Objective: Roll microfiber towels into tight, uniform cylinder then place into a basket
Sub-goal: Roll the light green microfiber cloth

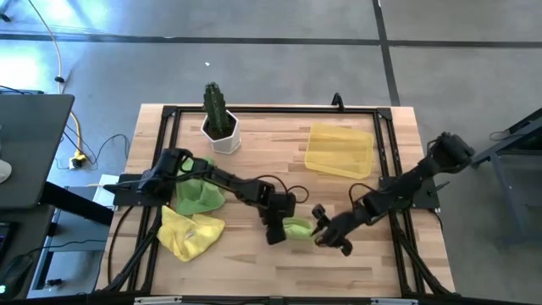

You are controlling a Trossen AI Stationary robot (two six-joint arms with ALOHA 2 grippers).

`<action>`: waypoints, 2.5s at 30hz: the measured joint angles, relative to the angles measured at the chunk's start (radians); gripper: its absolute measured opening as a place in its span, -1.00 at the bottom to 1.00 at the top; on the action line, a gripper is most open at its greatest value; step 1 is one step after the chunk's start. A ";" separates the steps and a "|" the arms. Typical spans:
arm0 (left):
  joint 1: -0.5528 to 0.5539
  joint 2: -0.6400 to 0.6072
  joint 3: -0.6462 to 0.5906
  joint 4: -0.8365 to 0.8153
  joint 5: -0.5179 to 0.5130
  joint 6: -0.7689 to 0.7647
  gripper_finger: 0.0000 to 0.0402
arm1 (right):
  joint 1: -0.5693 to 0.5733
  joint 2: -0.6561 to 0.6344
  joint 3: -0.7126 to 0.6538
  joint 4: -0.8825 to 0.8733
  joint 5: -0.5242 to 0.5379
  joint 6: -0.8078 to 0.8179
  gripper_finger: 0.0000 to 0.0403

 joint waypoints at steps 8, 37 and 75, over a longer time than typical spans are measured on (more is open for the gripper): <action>0.026 0.000 0.001 0.008 0.008 -0.057 -0.96 | 0.050 0.125 0.001 0.077 0.163 -0.048 -0.31; 0.022 0.003 0.000 0.053 0.057 -0.082 -0.85 | -0.084 0.144 0.003 -0.073 0.211 0.176 -0.27; -0.342 -0.171 0.000 0.023 -0.930 0.585 -0.61 | -0.361 0.144 0.002 -0.122 -0.351 0.739 -0.98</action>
